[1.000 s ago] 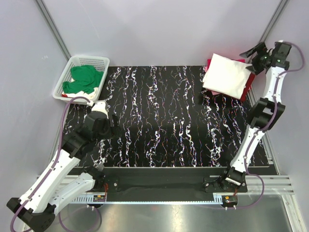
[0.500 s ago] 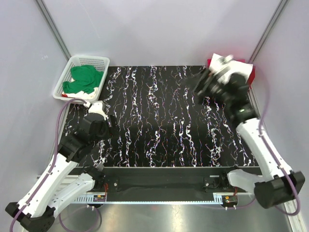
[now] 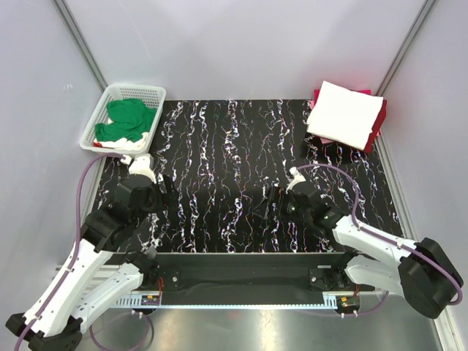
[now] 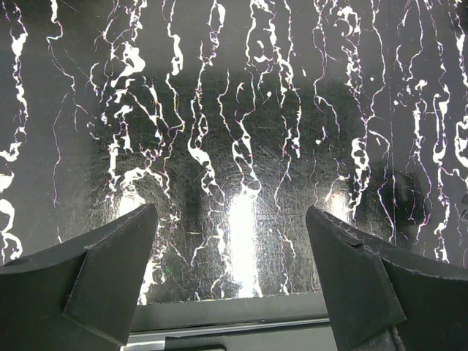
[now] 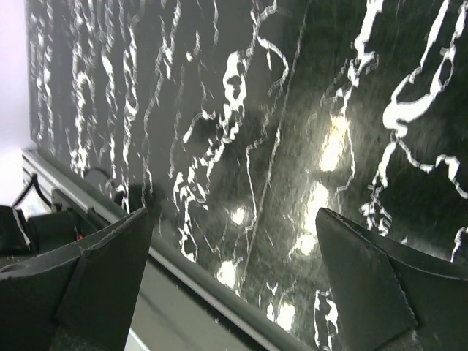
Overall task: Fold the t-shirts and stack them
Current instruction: Reset both grippers
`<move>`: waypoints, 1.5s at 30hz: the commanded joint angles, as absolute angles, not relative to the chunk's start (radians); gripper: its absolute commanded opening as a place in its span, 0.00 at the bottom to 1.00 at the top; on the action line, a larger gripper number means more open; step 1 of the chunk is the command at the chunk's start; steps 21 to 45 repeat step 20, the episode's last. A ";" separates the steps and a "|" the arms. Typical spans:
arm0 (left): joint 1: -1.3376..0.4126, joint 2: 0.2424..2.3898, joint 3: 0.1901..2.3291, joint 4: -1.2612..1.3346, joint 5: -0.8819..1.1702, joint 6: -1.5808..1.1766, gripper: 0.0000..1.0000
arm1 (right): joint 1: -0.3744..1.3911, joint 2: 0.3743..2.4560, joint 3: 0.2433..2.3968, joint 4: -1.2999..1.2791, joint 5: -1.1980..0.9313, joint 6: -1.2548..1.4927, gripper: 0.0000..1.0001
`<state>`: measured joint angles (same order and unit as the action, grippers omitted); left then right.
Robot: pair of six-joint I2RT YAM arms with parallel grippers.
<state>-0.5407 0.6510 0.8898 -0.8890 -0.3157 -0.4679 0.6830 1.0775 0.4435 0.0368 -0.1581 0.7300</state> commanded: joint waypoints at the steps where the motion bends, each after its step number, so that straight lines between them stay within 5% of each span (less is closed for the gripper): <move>1: -0.537 0.657 0.894 -0.854 -0.334 -0.462 0.89 | 0.690 1.031 0.433 0.181 -0.081 0.719 1.00; 45: -0.534 0.652 0.893 -0.850 -0.356 -0.459 0.89 | 0.689 1.058 0.449 0.153 -0.064 0.735 1.00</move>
